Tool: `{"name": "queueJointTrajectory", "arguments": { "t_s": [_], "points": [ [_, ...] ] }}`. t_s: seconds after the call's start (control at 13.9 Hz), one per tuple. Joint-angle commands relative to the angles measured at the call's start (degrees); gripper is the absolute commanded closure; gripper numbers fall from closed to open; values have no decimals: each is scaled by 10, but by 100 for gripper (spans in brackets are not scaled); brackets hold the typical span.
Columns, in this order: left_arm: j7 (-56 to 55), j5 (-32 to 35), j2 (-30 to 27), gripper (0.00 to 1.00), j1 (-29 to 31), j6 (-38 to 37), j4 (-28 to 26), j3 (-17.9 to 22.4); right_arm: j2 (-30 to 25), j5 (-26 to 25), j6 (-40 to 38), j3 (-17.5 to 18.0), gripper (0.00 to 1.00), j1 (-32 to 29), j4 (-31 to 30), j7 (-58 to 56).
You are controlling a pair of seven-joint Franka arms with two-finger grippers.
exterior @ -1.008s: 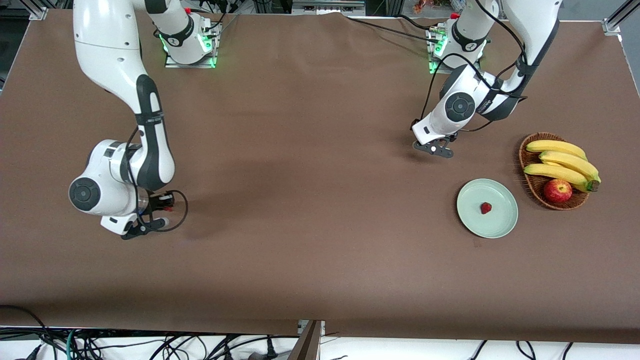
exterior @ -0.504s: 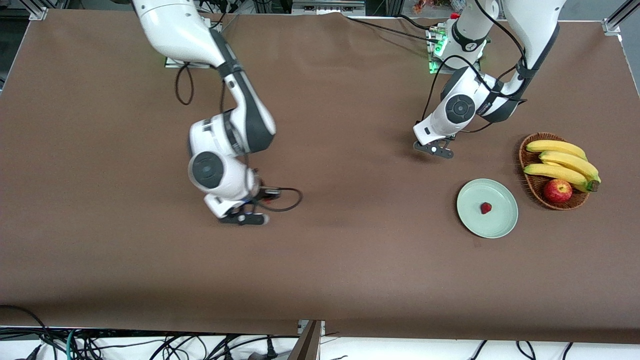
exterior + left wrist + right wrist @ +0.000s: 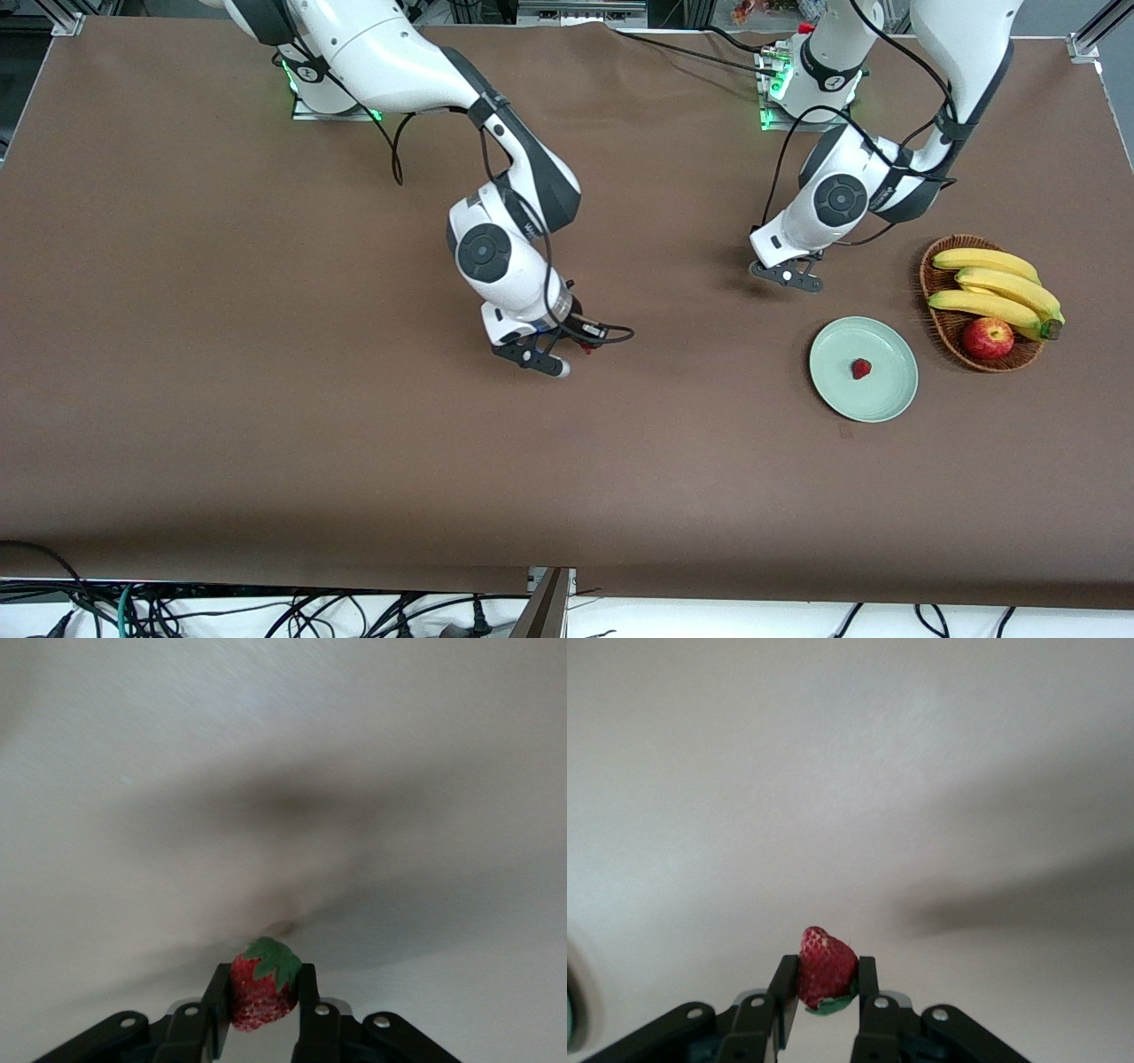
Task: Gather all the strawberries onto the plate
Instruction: 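Place the strawberry on the plate while the right gripper sets down the third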
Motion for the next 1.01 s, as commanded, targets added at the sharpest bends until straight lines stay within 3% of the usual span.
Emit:
{"name": "queueJointTrajectory", "arguments": {
  "t_s": [0.0,0.22,0.36,0.58,0.72,0.86,0.94],
  "points": [
    [116,17,-16,97,67,-24,38,-5,18,2,28,2,97,12,22,38],
    [270,17,2,95,112,-107,150,-3,30,0,52,2,97,32,22,64],
    [363,17,50,95,119,-148,239,-4,39,-1,82,1,96,50,21,88],
    [417,53,132,95,118,-146,321,7,55,-2,141,1,93,80,22,141],
    [416,136,176,95,121,-120,346,7,66,-2,170,-1,88,104,27,175],
    [415,151,188,94,123,-99,349,7,84,-4,202,-11,82,136,36,213],
    [417,151,188,94,123,-99,349,7,94,-4,226,-18,74,151,36,228]
  ]
}}
